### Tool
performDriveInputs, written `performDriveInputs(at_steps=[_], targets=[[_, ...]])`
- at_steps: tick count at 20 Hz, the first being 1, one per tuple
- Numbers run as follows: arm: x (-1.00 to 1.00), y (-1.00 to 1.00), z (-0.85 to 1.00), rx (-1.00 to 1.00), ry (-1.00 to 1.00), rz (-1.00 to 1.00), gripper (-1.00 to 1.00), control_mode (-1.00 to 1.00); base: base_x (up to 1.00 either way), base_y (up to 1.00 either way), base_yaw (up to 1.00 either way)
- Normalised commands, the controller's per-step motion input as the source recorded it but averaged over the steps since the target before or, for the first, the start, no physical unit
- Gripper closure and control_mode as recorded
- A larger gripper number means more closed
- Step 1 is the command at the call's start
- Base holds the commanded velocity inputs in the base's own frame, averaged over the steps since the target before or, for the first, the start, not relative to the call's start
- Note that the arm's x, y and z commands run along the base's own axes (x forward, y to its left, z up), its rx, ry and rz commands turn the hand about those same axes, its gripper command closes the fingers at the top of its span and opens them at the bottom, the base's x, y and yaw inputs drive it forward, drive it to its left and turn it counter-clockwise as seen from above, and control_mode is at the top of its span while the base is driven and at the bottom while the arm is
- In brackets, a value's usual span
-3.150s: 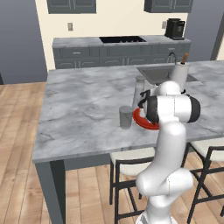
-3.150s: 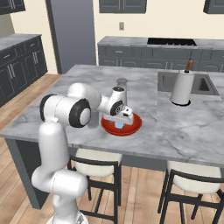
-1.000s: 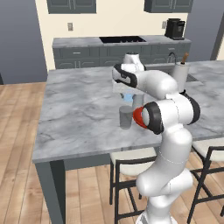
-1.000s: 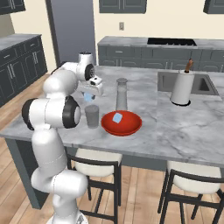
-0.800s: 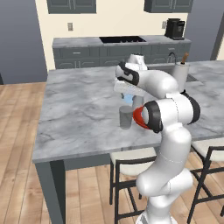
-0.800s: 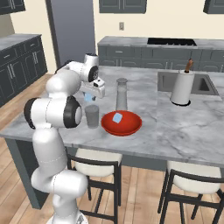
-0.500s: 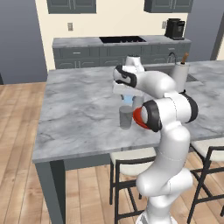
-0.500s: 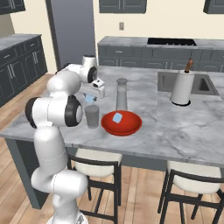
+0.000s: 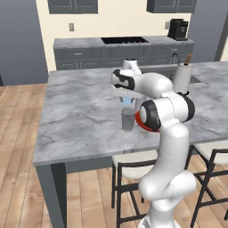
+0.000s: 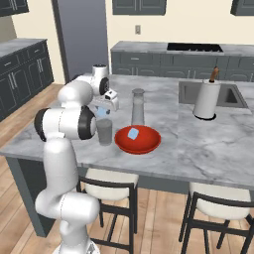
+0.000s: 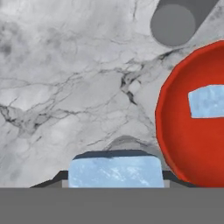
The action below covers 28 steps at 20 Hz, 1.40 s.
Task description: There are two ice cubes in the ice bowl. Place both ice cubes in the glass cup.
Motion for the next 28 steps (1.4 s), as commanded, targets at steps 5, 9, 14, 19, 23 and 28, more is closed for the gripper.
performDriveInputs(at_steps=[5,9,14,19,23,28], targets=[[0.37,0.00,-0.20,-0.07,0.00,0.00,1.00,-1.00,0.00,0.00,0.00],[0.13,0.00,-0.29,-0.01,0.05,0.00,1.00,-1.00,0.00,0.00,0.00],[0.01,0.00,-0.34,-0.02,0.06,0.00,1.00,-1.00,0.00,0.00,0.00],[0.00,-0.04,-0.30,-0.01,0.05,0.00,1.00,-1.00,0.00,0.00,0.00],[-0.34,-0.02,-0.07,0.00,0.01,0.00,1.00,-1.00,0.00,0.00,0.00],[-0.20,0.00,0.00,0.00,0.00,0.00,1.00,-1.00,0.00,0.00,0.00]])
